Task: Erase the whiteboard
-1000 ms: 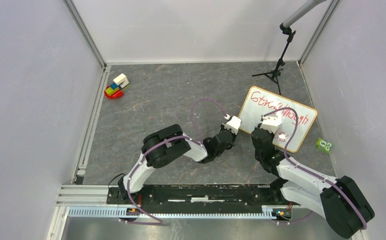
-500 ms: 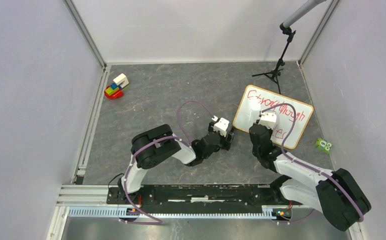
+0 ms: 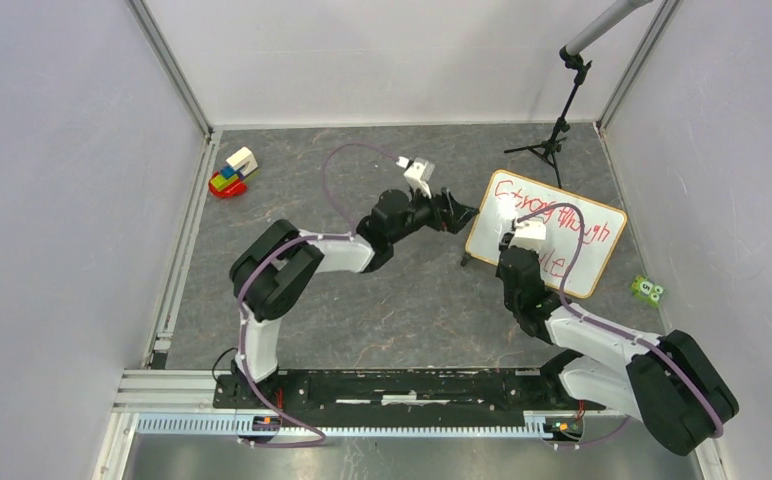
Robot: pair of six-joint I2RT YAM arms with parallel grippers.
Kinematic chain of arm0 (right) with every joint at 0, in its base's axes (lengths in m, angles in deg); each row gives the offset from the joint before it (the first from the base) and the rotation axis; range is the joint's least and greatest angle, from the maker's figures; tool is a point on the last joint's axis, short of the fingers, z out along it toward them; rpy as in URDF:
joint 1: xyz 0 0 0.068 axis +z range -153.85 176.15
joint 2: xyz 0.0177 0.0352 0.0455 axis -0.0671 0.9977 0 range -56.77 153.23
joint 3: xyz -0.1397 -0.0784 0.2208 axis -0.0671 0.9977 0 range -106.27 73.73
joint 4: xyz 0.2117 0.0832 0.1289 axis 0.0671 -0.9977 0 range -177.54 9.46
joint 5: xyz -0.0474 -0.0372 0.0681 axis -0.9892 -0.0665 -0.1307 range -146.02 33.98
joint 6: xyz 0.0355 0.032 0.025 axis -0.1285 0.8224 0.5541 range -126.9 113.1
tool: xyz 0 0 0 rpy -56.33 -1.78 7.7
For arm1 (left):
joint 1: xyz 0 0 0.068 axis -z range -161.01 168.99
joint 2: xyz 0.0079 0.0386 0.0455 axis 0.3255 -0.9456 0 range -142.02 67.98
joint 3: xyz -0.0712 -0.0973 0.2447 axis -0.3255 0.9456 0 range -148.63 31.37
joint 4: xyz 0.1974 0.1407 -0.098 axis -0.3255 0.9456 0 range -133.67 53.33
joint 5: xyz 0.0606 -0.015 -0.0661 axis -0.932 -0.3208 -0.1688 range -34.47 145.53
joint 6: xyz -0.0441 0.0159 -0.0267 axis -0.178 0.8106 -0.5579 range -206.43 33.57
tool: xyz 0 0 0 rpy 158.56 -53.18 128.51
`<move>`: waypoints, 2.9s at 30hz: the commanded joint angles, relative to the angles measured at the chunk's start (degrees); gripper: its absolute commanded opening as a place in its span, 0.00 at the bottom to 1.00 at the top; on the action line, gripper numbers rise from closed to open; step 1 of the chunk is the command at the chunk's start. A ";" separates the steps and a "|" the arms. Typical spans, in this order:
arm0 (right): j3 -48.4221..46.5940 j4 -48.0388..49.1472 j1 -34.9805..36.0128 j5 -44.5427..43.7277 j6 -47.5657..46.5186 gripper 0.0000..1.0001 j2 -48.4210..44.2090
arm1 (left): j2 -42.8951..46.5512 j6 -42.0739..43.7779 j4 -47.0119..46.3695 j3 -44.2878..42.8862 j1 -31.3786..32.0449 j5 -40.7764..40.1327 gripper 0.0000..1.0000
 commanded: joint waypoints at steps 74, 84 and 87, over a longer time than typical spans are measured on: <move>1.28 4.46 -0.27 -7.83 3.23 0.06 -0.77 | -13.37 -7.21 0.13 -8.48 -8.42 18.93 0.02; 5.83 -0.68 -11.01 -10.28 6.10 0.05 -8.25 | -13.23 -6.22 1.94 -8.78 -8.47 18.52 0.02; 5.55 0.84 -11.27 -8.19 4.50 0.04 -7.21 | -13.24 -6.19 1.86 -8.86 -8.42 18.61 0.02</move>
